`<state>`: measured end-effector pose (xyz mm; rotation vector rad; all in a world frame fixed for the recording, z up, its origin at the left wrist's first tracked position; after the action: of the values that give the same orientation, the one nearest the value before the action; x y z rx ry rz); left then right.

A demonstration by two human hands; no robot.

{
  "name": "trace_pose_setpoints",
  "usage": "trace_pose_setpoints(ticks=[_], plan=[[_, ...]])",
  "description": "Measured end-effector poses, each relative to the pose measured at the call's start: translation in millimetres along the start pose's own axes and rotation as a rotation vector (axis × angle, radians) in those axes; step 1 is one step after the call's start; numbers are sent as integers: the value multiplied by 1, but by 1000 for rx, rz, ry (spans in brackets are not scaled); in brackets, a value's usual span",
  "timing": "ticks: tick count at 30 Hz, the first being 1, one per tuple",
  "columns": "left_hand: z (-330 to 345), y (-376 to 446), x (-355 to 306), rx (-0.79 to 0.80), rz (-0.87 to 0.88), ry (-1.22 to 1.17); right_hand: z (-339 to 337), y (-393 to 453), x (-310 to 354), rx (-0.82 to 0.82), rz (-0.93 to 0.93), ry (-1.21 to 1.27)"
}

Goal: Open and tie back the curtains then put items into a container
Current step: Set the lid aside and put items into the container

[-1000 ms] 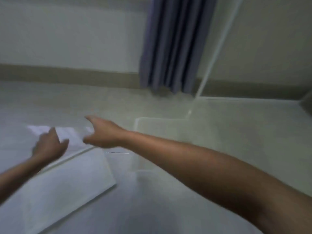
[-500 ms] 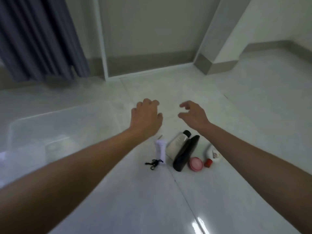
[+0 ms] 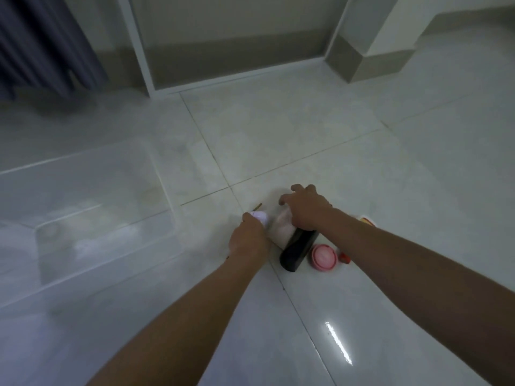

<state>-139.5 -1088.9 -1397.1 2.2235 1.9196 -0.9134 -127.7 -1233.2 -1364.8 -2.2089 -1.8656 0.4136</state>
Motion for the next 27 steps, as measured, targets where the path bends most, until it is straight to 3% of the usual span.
trace_pose_setpoints(ticks=[4, 8, 12, 15, 19, 22, 25, 27], plan=[[-14, -1, 0, 52, -60, -203, 5, 9, 8, 57, -117, -50], [-39, -4, -2, -31, -75, -361, 6, 11, -1, 46, -241, -77], [-88, -16, -17, -6, 16, -417, -1, 9, -5, 17, -260, -303], [-151, -25, -14, -97, 91, -414, -15, 11, 5, -70, -281, -391], [-237, -26, 21, -337, 37, -476, -64, 13, 48, -196, -217, 155], [-272, -30, 66, -488, -74, -662, -118, 10, 98, -397, -232, 400], [-275, -38, 109, -499, -327, -807, -155, -1, 156, -458, -275, 644], [-265, -46, 133, -418, -509, -967, -161, -7, 193, -387, -286, 764]])
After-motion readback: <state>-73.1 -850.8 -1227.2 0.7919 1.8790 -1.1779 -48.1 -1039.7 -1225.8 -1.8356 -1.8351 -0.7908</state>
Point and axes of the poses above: each hand's wrist, its own y-axis towards the middle knuckle, its own z-axis out of the palm, x = y × z, the point moved 3 cm from there along y, towards the middle knuckle, and after that the axes turned 12 degrees about -x, right-handed, at the moved point
